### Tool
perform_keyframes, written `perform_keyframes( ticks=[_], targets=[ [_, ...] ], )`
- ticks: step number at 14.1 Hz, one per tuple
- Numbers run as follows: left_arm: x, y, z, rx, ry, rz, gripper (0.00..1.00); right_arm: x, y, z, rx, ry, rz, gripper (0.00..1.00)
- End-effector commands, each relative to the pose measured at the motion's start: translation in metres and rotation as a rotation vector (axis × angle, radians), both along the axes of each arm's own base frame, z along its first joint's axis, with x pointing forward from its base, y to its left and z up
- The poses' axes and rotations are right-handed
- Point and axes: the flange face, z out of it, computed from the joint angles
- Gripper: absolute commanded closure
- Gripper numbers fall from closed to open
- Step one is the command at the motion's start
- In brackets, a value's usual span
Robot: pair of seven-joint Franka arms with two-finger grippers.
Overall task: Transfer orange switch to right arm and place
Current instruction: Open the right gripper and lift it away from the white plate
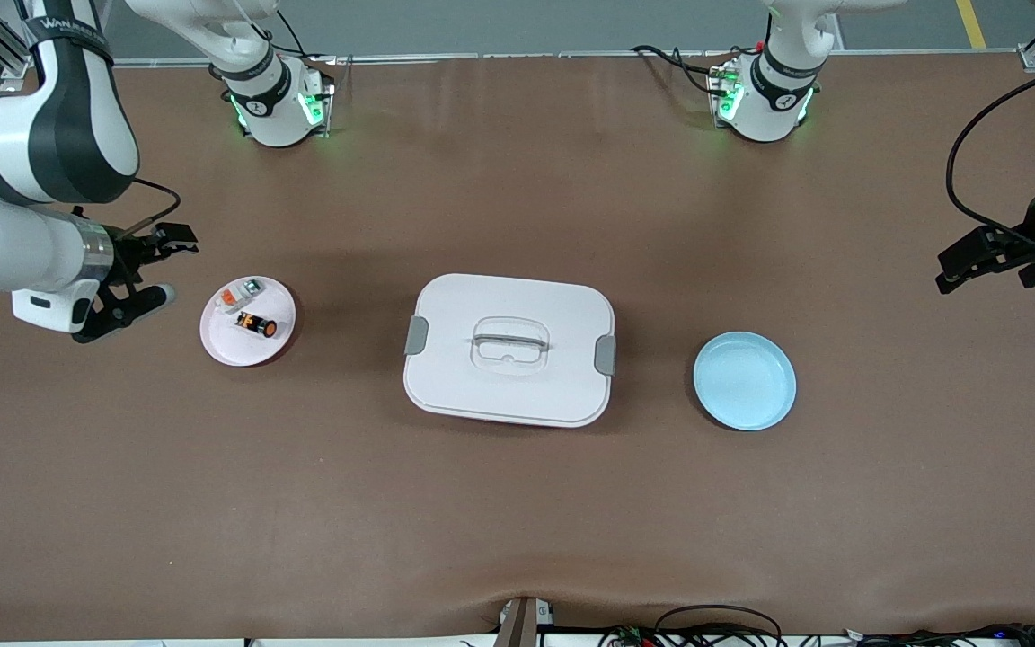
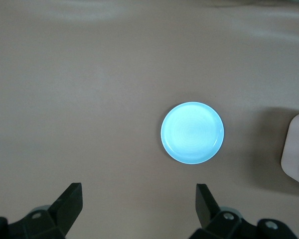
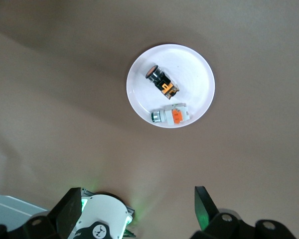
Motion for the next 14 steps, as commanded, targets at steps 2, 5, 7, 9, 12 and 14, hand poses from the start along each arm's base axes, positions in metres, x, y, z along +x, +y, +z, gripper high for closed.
perform_keyframes(
  ticks=[2, 5, 7, 9, 12, 14],
  targets=[
    [-0.002, -0.004, 0.003, 0.014, 0.008, 0.000, 0.00, 0.005, -0.009, 0.039, -0.060, -0.011, -0.115, 0.00],
    [-0.001, -0.004, 0.003, 0.014, 0.008, -0.002, 0.00, 0.008, -0.002, 0.049, -0.107, -0.037, -0.262, 0.00],
    [-0.002, -0.005, 0.003, 0.000, 0.009, 0.000, 0.00, 0.010, -0.003, 0.054, -0.120, -0.053, -0.300, 0.00],
    [-0.002, -0.004, 0.003, -0.031, 0.008, 0.008, 0.00, 0.016, -0.014, 0.078, -0.106, -0.098, -0.326, 0.00],
    [-0.002, -0.004, 0.004, -0.031, 0.007, 0.008, 0.00, 0.019, -0.041, 0.090, -0.069, -0.112, -0.386, 0.00],
    [-0.002, -0.005, 0.004, -0.031, 0.007, 0.007, 0.00, 0.022, -0.060, 0.105, -0.027, -0.139, -0.434, 0.00]
  ],
)
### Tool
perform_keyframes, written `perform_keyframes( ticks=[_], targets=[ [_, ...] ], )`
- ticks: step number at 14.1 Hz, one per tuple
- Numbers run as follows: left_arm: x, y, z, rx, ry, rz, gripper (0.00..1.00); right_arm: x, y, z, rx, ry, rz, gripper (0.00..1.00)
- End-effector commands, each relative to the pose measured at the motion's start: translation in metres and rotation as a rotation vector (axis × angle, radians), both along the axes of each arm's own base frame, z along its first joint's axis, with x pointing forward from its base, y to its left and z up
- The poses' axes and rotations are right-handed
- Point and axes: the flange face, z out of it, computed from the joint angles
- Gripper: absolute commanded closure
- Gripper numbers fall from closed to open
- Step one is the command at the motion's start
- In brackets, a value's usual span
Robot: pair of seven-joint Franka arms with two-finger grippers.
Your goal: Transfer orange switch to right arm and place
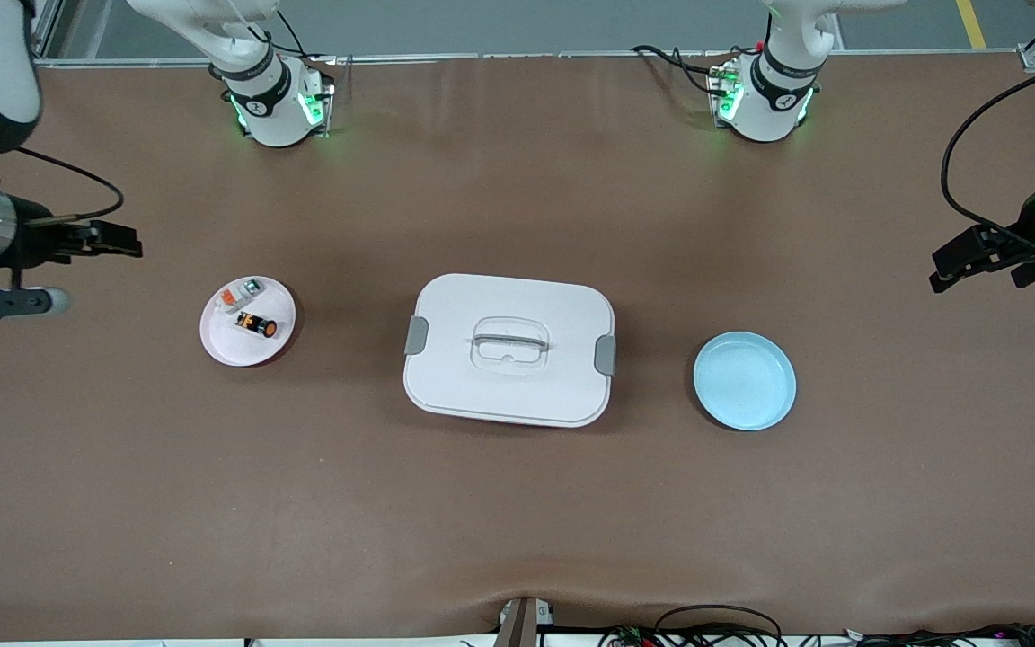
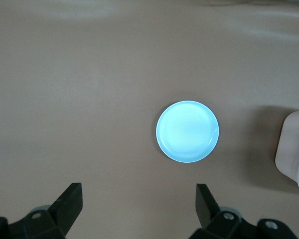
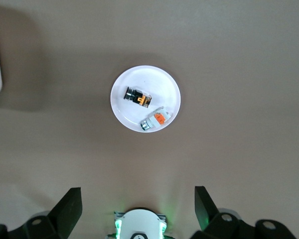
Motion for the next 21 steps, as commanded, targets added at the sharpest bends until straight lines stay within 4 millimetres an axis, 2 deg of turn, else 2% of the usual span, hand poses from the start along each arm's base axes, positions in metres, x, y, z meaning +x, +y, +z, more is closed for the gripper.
perform_keyframes(
  ticks=[1, 3, 5, 9, 16, 18, 19, 21],
  targets=[
    [-0.002, -0.002, 0.004, -0.014, 0.005, 0.010, 0.00, 0.006, -0.020, 0.022, 0.040, -0.037, -0.062, 0.00],
    [-0.002, -0.002, 0.005, -0.014, 0.002, 0.011, 0.00, 0.009, -0.021, 0.034, 0.034, -0.071, -0.080, 0.00],
    [-0.002, -0.002, 0.005, -0.014, 0.002, 0.011, 0.00, 0.009, -0.013, 0.045, 0.028, -0.087, -0.085, 0.00],
    [-0.002, -0.002, 0.005, -0.014, 0.004, 0.011, 0.00, 0.009, -0.004, 0.045, 0.034, -0.086, -0.053, 0.00],
    [-0.002, 0.000, 0.005, -0.014, 0.004, 0.011, 0.00, 0.002, -0.007, 0.049, 0.021, -0.061, -0.066, 0.00],
    [-0.002, 0.000, 0.005, -0.014, 0.005, 0.011, 0.00, 0.001, -0.018, 0.051, 0.029, -0.066, -0.079, 0.00],
    [-0.002, 0.000, 0.005, -0.015, 0.005, 0.011, 0.00, 0.001, -0.023, 0.058, 0.034, -0.082, -0.087, 0.00],
    [-0.002, 0.000, 0.005, -0.015, 0.005, 0.011, 0.00, -0.001, -0.017, 0.071, 0.027, -0.108, -0.075, 0.00]
  ],
)
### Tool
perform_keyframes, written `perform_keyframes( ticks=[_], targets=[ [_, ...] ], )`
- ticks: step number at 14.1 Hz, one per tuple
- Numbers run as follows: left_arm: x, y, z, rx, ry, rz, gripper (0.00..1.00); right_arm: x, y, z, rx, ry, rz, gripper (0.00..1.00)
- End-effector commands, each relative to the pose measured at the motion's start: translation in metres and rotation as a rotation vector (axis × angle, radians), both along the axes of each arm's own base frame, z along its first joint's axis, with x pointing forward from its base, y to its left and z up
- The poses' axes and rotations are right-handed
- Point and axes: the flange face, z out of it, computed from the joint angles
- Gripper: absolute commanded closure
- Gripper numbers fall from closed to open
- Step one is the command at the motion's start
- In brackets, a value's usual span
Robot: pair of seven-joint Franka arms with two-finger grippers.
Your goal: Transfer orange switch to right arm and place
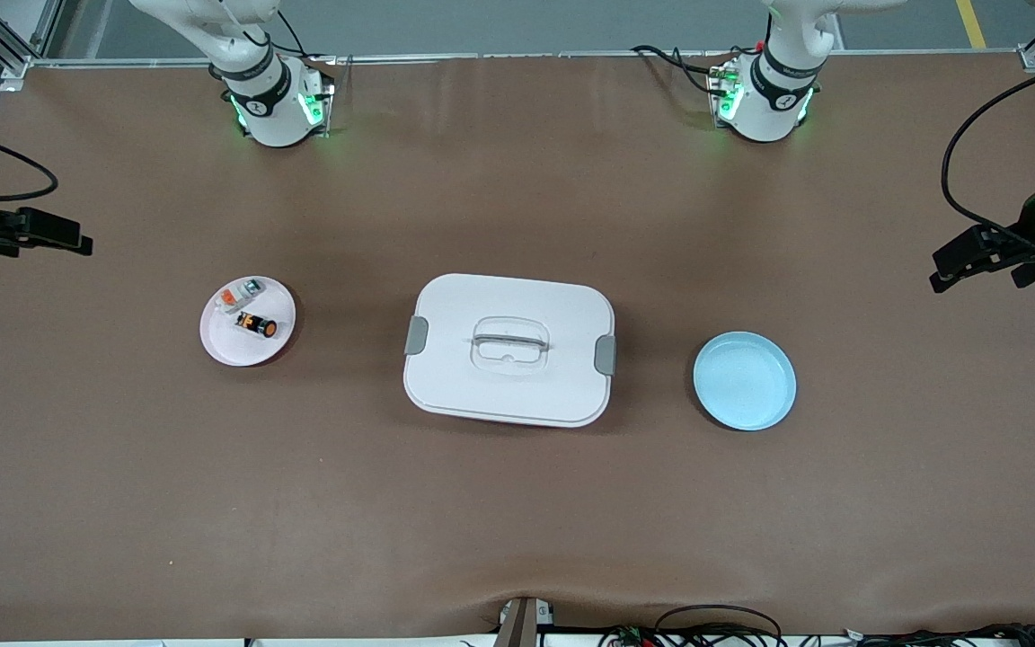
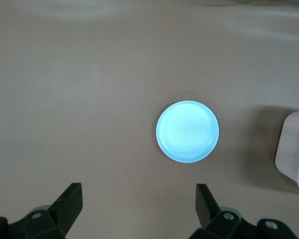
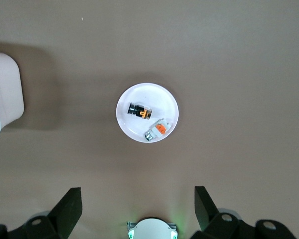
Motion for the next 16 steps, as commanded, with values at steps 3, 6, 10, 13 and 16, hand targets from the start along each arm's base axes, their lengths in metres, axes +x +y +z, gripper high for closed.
perform_keyframes(
  ticks=[3, 6, 10, 13, 16],
  targets=[
    [-0.002, -0.002, 0.005, -0.013, 0.005, 0.007, 0.00, -0.011, 0.013, 0.026, 0.006, -0.006, 0.021, 0.00],
    [-0.004, -0.003, 0.001, -0.012, 0.030, 0.003, 0.00, -0.016, 0.016, 0.033, 0.001, -0.010, 0.030, 0.00],
    [-0.005, -0.003, 0.000, -0.012, 0.041, 0.001, 0.00, -0.020, 0.032, 0.036, -0.008, -0.009, 0.046, 0.00],
    [-0.005, -0.002, 0.000, -0.013, 0.041, -0.001, 0.00, -0.020, 0.030, 0.039, -0.013, -0.015, 0.034, 0.00],
    [-0.005, -0.002, 0.001, -0.013, 0.039, -0.001, 0.00, -0.024, 0.016, 0.041, 0.007, -0.015, 0.062, 0.00]
  ],
)
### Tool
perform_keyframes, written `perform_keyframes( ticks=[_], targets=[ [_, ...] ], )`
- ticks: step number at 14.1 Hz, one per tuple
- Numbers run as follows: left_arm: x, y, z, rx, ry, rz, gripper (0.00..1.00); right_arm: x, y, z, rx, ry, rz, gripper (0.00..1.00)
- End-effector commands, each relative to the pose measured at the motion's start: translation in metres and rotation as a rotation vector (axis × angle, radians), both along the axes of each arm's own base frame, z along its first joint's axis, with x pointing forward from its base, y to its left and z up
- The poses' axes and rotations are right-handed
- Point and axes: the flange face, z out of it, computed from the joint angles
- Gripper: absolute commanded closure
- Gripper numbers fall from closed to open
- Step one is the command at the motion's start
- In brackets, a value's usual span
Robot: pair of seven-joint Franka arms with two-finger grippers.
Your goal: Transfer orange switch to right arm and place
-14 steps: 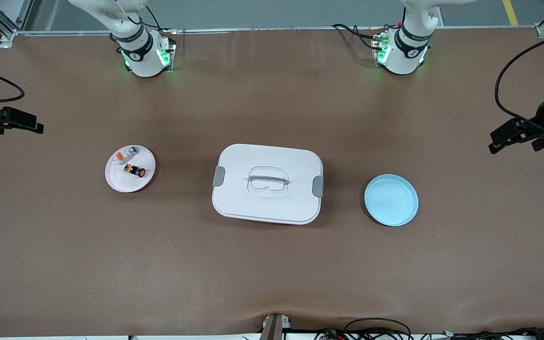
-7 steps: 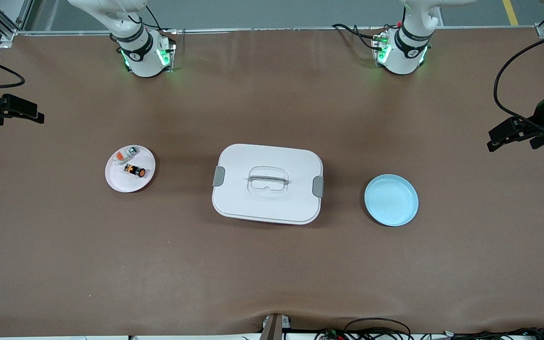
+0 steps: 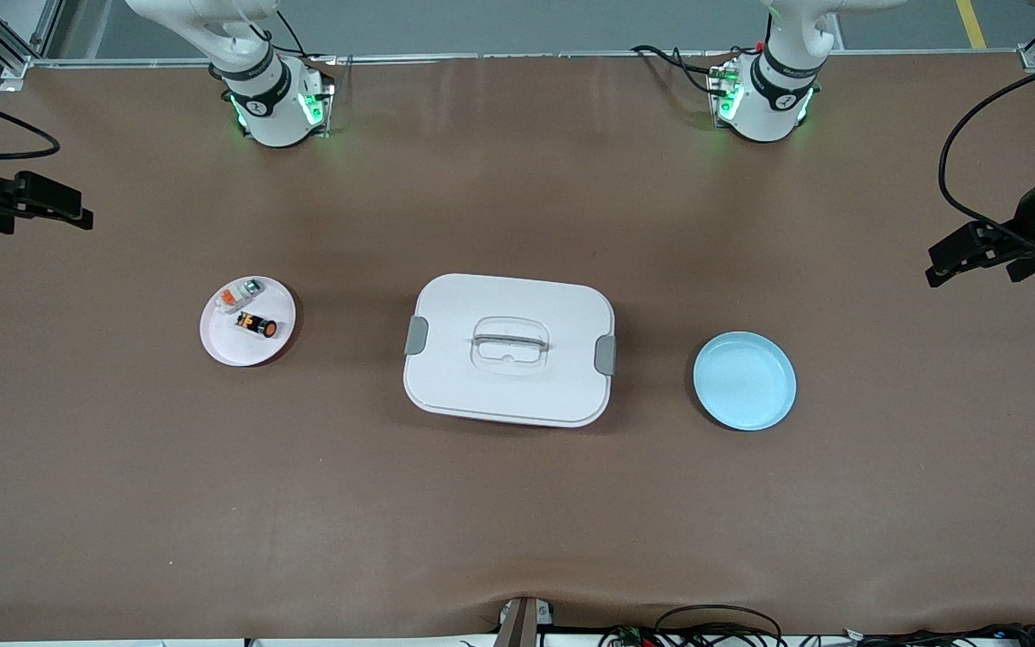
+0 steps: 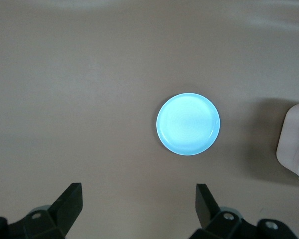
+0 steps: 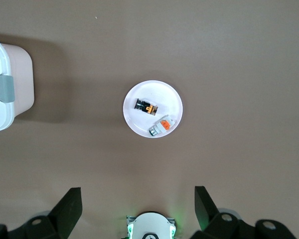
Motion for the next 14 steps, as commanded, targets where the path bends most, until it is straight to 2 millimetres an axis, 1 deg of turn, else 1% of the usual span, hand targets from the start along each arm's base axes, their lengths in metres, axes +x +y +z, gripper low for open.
perform_keyframes(
  ticks=[1, 3, 5, 8, 12, 14],
  targets=[
    [-0.002, -0.002, 0.003, -0.014, 0.009, -0.001, 0.00, -0.008, -0.011, 0.010, 0.016, -0.010, 0.037, 0.00],
    [-0.002, -0.002, 0.003, -0.014, 0.010, -0.001, 0.00, -0.012, -0.018, 0.009, 0.019, -0.006, 0.028, 0.00],
    [-0.002, -0.002, 0.003, -0.014, 0.009, -0.002, 0.00, -0.019, -0.015, 0.007, 0.020, -0.007, 0.030, 0.00],
    [-0.002, -0.002, 0.003, -0.014, 0.009, -0.002, 0.00, -0.025, -0.013, 0.008, 0.018, -0.060, 0.030, 0.00],
    [-0.001, -0.002, 0.002, -0.014, 0.010, -0.002, 0.00, -0.022, -0.009, 0.010, 0.014, -0.103, 0.028, 0.00],
    [-0.001, -0.002, 0.002, -0.014, 0.010, -0.002, 0.00, -0.019, 0.001, 0.010, 0.014, -0.127, 0.044, 0.00]
  ],
)
